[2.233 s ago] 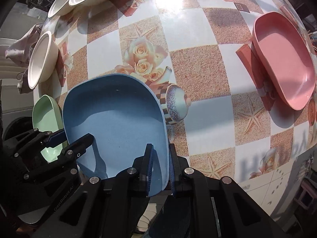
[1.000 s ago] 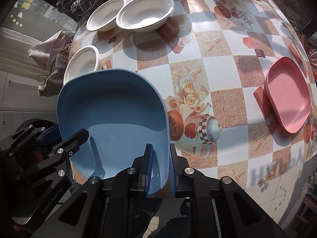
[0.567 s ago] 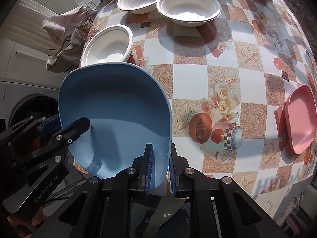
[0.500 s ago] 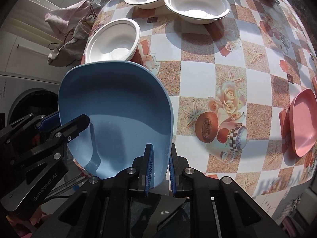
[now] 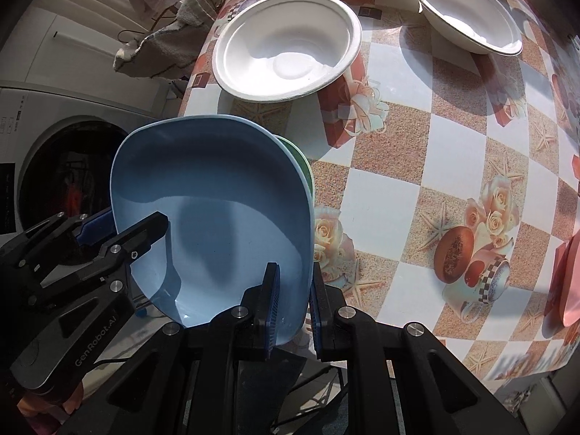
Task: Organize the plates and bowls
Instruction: 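Lift the blue plate with both grippers and carry it toward the green plate, then lower the blue plate onto the green plate and open both grippers, then move both grippers over to the pink plate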
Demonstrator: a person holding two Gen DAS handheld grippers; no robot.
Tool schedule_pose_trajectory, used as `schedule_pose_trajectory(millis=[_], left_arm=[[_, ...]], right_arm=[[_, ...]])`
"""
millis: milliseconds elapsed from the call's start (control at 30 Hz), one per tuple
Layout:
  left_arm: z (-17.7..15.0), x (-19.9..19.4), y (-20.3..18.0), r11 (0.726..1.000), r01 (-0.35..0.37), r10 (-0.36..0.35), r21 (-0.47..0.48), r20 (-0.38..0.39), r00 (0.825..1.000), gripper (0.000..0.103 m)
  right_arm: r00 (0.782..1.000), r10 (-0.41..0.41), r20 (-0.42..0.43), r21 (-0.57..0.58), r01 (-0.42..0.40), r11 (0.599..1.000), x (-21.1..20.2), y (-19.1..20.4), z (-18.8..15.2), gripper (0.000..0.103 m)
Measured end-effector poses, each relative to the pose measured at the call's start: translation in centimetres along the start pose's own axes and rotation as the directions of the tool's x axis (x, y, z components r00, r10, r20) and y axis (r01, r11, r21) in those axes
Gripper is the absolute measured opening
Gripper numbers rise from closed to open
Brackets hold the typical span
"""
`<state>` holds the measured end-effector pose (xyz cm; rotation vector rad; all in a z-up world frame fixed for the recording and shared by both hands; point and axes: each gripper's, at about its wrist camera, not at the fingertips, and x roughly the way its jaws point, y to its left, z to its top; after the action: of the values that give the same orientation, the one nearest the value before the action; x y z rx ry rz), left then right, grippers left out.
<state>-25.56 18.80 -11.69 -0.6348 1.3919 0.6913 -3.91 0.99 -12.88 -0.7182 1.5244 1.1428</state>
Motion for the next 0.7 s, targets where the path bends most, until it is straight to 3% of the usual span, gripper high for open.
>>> schedule_pose_trajectory(millis=[167,233,300,333,367,400,567,700], left_arm=[[0.0,0.6,0.6,1.0,-0.002,0.002,-0.031,-0.011,1.0,0.036],[0.1,0.8,0.7,0.999,-0.017,0.017,-0.032,-0.018,1.0,0.053],[0.2,0.6,0.7,0.999,-0.044,0.044,-0.026,-0.005,0.999,0.059],[0.3,0.4,0.8,0.999,-0.048,0.048,-0.026,0.003,0.999,0.06],[0.6,0.3,0.8,0.998,-0.046,0.046,-0.03,0.012,0.999,0.061],[0.7,0.1,0.9,0.998,-0.056,0.056,-0.037,0.019,0.998,0.062],[1.6,0.4,-0.1,0.999,0.002,-0.002,-0.035,0.013,1.0,0.067],[1.7,0.8,-4.1,0.996,0.045,-0.044,0.083,-0.012,0.999,0.067]], right_arm=[[1.0,0.019,-0.002,-0.004,-0.019,1.0,0.3,0.4,0.7,0.018],[0.999,0.037,-0.002,-0.005,-0.037,0.999,0.2,0.4,0.9,0.018],[1.0,0.022,-0.003,-0.007,-0.022,1.0,0.3,0.4,1.0,0.024],[1.0,0.022,0.0,0.001,-0.022,1.0,0.2,0.2,0.9,0.034],[1.0,0.028,0.006,0.02,-0.028,0.999,0.2,-0.3,0.9,0.07],[1.0,0.023,0.013,0.05,-0.023,0.998,0.0,-1.0,0.8,0.098],[1.0,-0.025,0.017,0.238,0.02,0.971,-0.8,-6.3,-0.6,0.102],[0.999,-0.034,0.014,0.41,0.025,0.912,-1.2,-11.6,-3.5,0.102]])
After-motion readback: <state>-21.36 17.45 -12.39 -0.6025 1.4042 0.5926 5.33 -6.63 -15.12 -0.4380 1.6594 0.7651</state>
